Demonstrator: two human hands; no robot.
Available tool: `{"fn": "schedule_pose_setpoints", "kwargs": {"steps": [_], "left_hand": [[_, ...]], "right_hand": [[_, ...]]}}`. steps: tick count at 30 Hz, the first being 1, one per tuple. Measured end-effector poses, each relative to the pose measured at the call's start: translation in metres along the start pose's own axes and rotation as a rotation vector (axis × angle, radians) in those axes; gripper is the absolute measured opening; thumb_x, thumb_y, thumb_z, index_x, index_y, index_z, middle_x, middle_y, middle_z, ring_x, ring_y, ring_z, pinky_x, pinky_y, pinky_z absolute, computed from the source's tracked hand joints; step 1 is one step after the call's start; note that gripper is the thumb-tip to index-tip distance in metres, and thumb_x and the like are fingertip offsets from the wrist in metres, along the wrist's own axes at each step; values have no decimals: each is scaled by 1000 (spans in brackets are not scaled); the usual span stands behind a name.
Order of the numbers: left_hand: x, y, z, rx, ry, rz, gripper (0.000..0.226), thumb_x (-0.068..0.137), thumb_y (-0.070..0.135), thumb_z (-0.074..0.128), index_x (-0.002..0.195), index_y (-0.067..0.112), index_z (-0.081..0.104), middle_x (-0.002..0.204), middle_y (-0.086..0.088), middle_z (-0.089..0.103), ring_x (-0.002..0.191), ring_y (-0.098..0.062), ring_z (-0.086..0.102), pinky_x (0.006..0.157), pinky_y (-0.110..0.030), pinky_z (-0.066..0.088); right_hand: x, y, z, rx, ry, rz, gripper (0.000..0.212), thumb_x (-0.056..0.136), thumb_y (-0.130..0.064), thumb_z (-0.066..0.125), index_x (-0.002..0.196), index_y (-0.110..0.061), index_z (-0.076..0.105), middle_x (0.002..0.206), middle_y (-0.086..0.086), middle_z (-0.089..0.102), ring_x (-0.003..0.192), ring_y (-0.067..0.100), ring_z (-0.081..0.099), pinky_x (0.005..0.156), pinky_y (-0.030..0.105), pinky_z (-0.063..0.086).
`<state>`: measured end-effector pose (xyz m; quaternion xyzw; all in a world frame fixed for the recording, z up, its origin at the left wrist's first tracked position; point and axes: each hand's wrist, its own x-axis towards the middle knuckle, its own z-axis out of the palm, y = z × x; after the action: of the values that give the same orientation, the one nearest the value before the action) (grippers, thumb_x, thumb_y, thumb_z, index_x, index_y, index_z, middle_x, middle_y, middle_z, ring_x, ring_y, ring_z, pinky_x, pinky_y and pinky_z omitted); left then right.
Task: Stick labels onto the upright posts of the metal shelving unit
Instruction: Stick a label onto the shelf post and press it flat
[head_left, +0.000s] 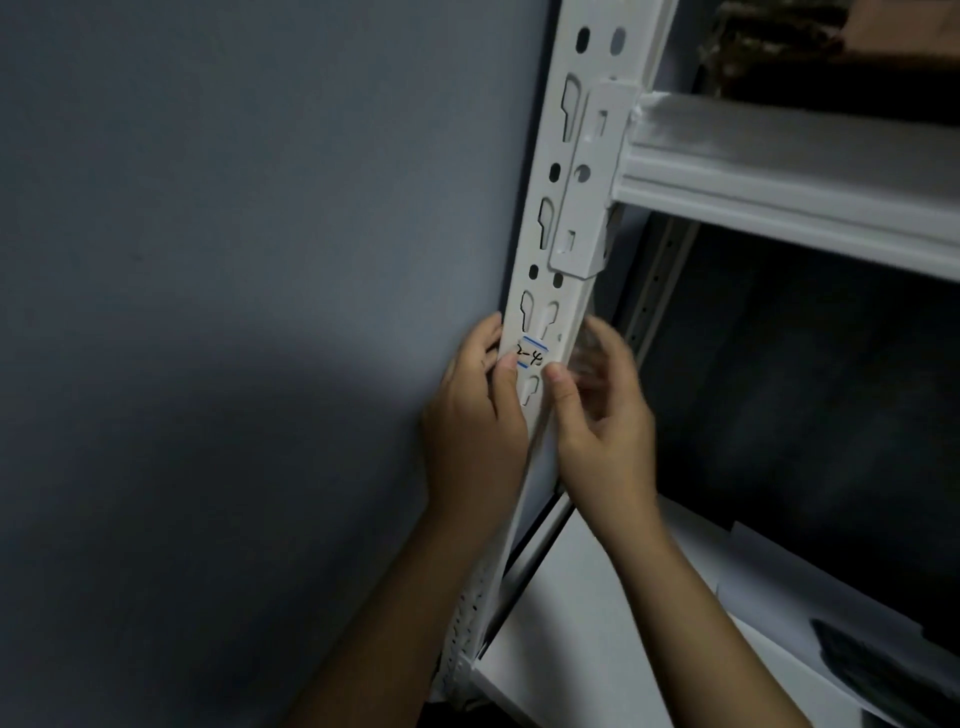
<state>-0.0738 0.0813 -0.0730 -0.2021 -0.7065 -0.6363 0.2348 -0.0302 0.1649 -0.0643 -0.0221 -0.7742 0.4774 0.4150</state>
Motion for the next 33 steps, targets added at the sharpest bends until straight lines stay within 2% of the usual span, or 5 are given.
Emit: {"fn": "schedule_pose_setpoints", "kwargs": {"steps": [6, 11, 18, 24, 33], "left_hand": [[0, -13, 9, -163, -14, -85, 42, 93, 32, 41, 132, 20, 53, 125, 4, 62, 116, -10, 58, 96, -40, 49], [8, -14, 11, -283, -89, -175, 42, 89, 28, 44, 128, 18, 55, 120, 0, 64, 113, -15, 60, 99, -44, 47], [15, 4, -1, -166, -89, -172, 27, 99, -2, 32, 115, -4, 54, 94, -9, 56, 79, -2, 59, 74, -14, 50], [10, 1, -4, -242, -182, -211, 35, 91, 4, 42, 124, 3, 55, 114, -14, 63, 108, -24, 60, 101, -44, 45], [12, 2, -8, -182, -205, -231, 41, 94, 4, 44, 134, 12, 50, 126, -6, 61, 116, -17, 58, 104, -34, 43]], "right_hand": [[38, -31, -21, -904, -13, -866, 13, 85, -21, 70, 94, -12, 72, 97, 9, 63, 93, 24, 42, 74, 35, 31], [59, -50, -22, -1320, -210, -1179, 22, 85, -14, 52, 72, -19, 69, 80, 1, 58, 82, 24, 51, 66, 35, 30], [64, -69, -16, -1416, -449, -1310, 37, 77, -8, 36, 61, -18, 67, 66, 0, 55, 68, 21, 53, 57, 30, 28], [71, -64, -18, -1374, -500, -1377, 38, 86, -8, 34, 72, -15, 69, 72, 2, 58, 70, 21, 56, 59, 32, 39], [71, -58, -16, -1292, -362, -1238, 34, 83, -1, 30, 72, -11, 61, 76, 4, 54, 75, 26, 55, 76, 38, 30]]}}
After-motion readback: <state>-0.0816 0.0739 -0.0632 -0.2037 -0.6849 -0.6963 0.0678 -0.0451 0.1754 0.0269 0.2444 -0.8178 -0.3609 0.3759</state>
